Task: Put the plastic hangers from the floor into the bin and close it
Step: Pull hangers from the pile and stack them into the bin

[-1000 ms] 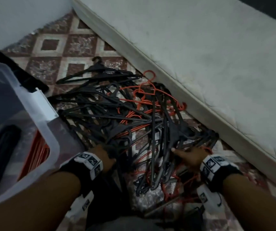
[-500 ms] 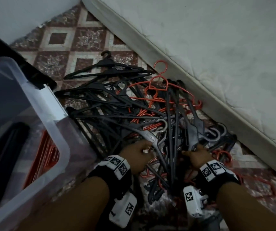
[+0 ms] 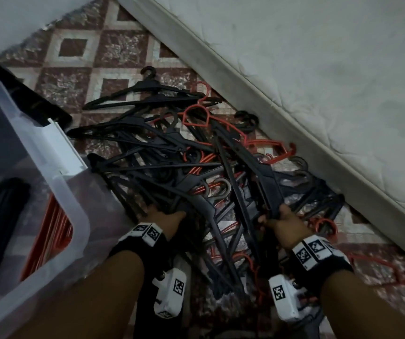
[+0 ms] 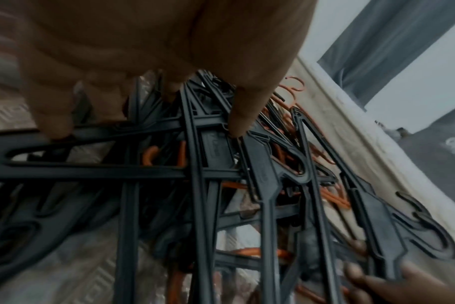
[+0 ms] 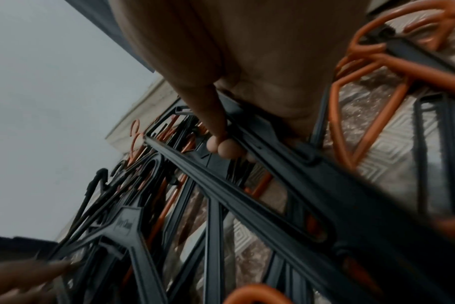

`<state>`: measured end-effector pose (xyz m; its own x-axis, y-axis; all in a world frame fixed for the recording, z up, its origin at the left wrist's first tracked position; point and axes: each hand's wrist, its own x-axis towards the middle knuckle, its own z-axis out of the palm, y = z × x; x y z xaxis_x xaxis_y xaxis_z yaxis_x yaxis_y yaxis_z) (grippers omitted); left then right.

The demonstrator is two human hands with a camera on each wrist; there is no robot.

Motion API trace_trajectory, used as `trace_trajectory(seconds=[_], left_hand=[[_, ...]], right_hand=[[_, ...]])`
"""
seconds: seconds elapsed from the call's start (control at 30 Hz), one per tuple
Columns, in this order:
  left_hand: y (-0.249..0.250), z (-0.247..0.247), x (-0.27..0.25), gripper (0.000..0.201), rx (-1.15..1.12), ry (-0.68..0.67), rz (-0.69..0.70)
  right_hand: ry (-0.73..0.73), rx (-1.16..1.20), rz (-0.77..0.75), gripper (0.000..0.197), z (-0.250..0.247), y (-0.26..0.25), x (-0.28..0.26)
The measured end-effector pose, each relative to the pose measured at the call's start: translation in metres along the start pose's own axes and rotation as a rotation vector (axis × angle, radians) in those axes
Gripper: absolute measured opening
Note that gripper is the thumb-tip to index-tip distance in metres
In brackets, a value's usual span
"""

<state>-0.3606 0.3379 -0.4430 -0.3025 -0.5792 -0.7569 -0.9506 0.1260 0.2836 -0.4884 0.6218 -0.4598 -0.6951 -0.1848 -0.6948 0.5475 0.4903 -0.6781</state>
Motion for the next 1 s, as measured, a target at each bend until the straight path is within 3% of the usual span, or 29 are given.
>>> trace_trajectory(seconds=[0.07, 0.2, 0.27, 0.37, 0.47, 0.53, 0.6, 0.7, 0.8, 0.87, 0.93, 1.0], left_hand=[[-0.001, 0.004, -0.002, 0.100, -0.016, 0.002, 0.028], [0.008, 0.013, -0.024, 0.053, -0.089, -0.133, 0.096], [0.012, 0.018, -0.030, 0.041, -0.098, -0.139, 0.140], [0.014, 0.013, -0.028, 0.042, -0.100, 0.020, 0.119], [0.011, 0.002, -0.014, 0.059, -0.117, 0.099, 0.070], [0.011, 0.001, -0.006, 0.068, -0.171, 0.020, 0.032], [0.016, 0.005, -0.004, 0.064, -0.263, -0.098, 0.011], [0.021, 0.008, -0.005, 0.060, -0.322, -0.111, -0.002], [0.018, 0.011, 0.000, 0.067, -0.294, -0.165, -0.020], [0.019, 0.011, 0.002, 0.075, -0.293, -0.125, -0.005], [0.021, 0.011, 0.001, 0.081, -0.260, -0.104, 0.022], [0.022, 0.014, 0.004, 0.073, -0.384, -0.101, -0.004]], right_hand=[[0.004, 0.045, -0.017, 0.029, 0.010, -0.001, -0.001], [0.067, 0.120, -0.020, 0.029, 0.013, -0.005, 0.001], [0.040, 0.213, 0.026, 0.032, 0.008, -0.008, 0.002], [0.040, 0.344, 0.022, 0.035, -0.005, -0.010, -0.004], [0.189, 0.383, -0.049, 0.034, -0.022, -0.014, -0.019], [0.175, 0.539, -0.083, 0.035, -0.025, -0.019, -0.027], [0.028, 0.648, -0.078, 0.029, -0.018, -0.026, -0.030], [-0.098, 0.311, -0.006, 0.023, 0.010, -0.034, -0.019], [-0.034, -0.361, -0.120, 0.010, 0.039, -0.043, -0.008], [0.006, -0.607, -0.187, 0.032, 0.055, -0.049, -0.007], [0.044, -0.577, -0.154, 0.071, 0.066, -0.055, -0.009], [0.072, -0.511, -0.095, 0.090, 0.075, -0.061, -0.009]])
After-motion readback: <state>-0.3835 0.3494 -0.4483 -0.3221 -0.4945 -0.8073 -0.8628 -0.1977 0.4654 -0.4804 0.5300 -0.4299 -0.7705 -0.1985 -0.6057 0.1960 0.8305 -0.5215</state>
